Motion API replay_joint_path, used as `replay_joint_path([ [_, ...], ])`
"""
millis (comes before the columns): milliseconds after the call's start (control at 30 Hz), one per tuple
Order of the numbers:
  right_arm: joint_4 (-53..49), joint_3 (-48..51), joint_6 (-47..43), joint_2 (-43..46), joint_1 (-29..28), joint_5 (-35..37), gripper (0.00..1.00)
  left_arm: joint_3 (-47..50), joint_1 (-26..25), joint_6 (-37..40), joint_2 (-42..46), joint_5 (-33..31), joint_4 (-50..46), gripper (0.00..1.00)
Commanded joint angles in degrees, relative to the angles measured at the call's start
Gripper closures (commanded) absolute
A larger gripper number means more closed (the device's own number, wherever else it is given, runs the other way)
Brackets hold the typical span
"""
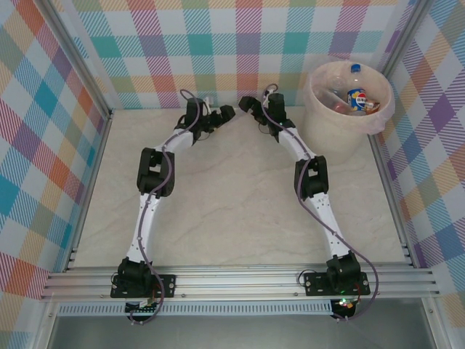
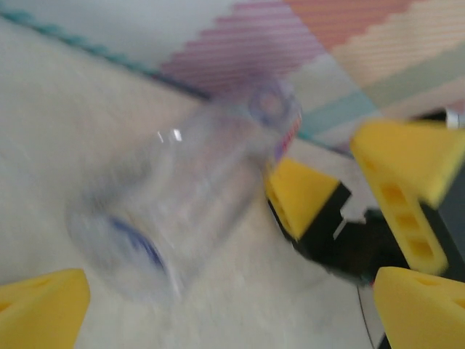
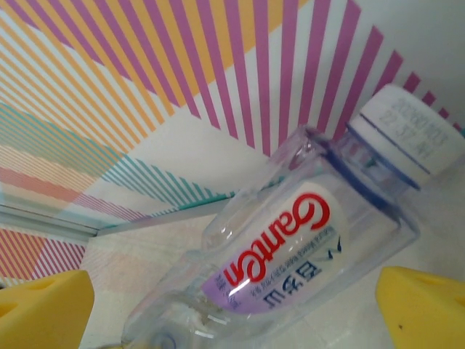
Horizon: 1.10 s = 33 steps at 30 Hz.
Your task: Put the plastic bottles in the bin
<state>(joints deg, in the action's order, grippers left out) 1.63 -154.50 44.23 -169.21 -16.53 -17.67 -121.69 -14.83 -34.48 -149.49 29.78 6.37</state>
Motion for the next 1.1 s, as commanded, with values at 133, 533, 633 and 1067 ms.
replay_joint_path([
  [133,-9.11,4.99,-3.12,11.75,-0.32,-0.03,0.0,15.49,-2.95,13.5,15.41,-14.49,-7.39,0.0],
  [533,-6.96,29.63,-7.94,33.26,-1.03,-1.49,0.0,-20.93,-0.64,20.02,-5.88,-16.23,-24.66,0.0],
  [633,-6.14,39.79,-10.55,41.21,-1.31,-2.06,0.0,-28.23,-0.38,22.17,-10.6,-15.8,-24.12,0.0],
  [1067,-5.16,63.49,-12.9,61.83,-1.44,-2.11,0.0,-37.79,-0.71,24.11,-18.73,-9.85,-19.09,0.0],
])
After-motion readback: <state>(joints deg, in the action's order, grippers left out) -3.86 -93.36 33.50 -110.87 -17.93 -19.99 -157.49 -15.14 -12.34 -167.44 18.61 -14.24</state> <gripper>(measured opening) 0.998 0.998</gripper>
